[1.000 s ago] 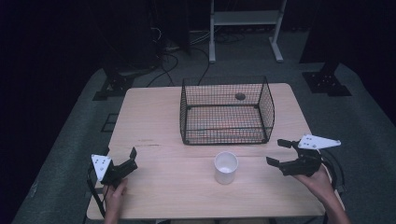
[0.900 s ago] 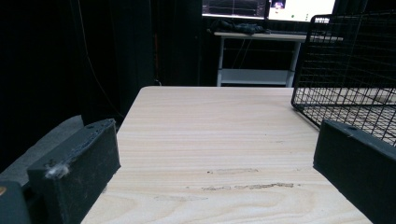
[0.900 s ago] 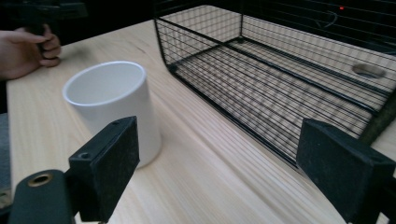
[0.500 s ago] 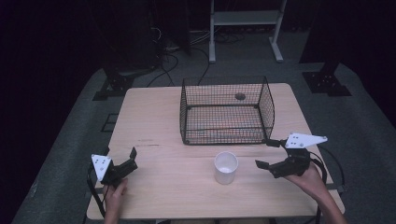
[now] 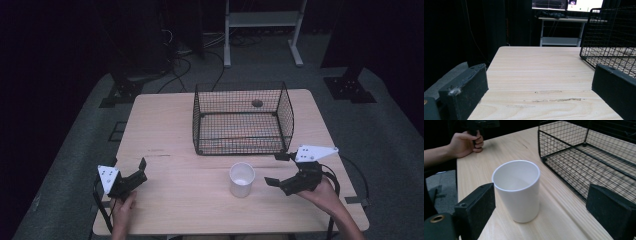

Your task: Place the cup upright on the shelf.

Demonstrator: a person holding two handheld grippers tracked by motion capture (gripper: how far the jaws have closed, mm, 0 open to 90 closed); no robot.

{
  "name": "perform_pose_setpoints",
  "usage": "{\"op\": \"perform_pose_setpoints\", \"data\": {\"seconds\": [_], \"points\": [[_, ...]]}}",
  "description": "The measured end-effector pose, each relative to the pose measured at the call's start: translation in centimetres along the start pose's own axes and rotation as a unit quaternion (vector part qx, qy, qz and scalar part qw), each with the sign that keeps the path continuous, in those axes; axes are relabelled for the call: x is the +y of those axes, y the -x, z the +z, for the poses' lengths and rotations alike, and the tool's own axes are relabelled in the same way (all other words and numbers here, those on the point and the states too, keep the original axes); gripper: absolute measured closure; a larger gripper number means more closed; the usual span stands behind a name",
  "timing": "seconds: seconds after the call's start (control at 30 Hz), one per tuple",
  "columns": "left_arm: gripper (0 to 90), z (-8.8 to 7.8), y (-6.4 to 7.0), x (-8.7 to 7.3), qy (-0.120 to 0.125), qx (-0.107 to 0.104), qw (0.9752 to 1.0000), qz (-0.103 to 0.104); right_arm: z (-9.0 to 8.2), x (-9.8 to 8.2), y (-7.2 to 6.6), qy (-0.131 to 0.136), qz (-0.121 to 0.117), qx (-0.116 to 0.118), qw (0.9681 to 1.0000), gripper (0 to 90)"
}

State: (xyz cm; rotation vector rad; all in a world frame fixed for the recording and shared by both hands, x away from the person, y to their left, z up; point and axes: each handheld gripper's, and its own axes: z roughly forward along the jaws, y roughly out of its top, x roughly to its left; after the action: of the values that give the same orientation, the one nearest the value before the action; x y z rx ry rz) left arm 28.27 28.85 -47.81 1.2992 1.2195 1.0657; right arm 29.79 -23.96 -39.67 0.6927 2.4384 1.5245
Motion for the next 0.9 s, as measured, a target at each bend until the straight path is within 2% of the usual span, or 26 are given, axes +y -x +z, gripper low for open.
{"op": "perform_pose_setpoints", "data": {"seconds": [0.13,0.37,0.57,0.73,0.9], "points": [[0.0,0.0,0.0,0.0,0.000,0.000,1.0000,0.000,0.8,0.0,-0.5,-0.004,-0.002,0.017,0.9998,4.0],[0.0,0.0,0.0,0.0,0.001,0.000,1.0000,-0.001,2.1,0.1,-1.3,-0.009,-0.009,0.034,0.9993,3.2],[0.0,0.0,0.0,0.0,0.001,-0.001,1.0000,-0.001,3.2,0.2,-2.0,-0.024,-0.018,0.042,0.9987,2.7],[0.0,0.0,0.0,0.0,0.001,-0.001,1.0000,-0.001,3.9,0.3,-2.0,-0.027,-0.020,0.044,0.9985,2.7],[0.0,0.0,0.0,0.0,0.001,-0.001,1.0000,-0.001,4.9,0.3,-2.2,-0.041,-0.025,0.041,0.9980,2.7]]}}
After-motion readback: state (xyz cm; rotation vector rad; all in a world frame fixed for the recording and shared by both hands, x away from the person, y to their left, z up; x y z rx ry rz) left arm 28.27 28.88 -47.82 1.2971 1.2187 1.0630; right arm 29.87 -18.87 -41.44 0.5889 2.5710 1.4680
